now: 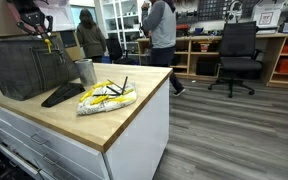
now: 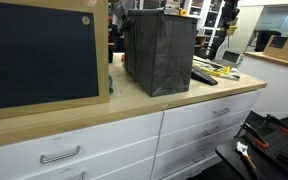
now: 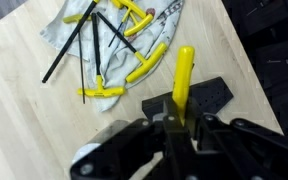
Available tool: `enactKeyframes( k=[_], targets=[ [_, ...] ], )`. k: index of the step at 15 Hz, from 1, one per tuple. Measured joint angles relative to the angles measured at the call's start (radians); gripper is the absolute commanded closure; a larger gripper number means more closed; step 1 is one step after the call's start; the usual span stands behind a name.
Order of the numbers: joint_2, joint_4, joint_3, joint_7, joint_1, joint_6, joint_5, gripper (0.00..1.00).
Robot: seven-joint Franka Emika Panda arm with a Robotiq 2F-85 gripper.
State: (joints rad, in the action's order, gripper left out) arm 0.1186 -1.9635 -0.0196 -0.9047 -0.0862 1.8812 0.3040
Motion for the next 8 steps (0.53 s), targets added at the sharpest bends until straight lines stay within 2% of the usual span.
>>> enactKeyframes(
  k=[4, 8],
  targets=[
    [-0.008, -0.031, -0.013, 0.005, -0.002, 0.029, 0.010, 0.96],
    [-0.018, -0.066, -0.050, 0.008, -0.012, 0.117, 0.039, 0.96]
  ],
)
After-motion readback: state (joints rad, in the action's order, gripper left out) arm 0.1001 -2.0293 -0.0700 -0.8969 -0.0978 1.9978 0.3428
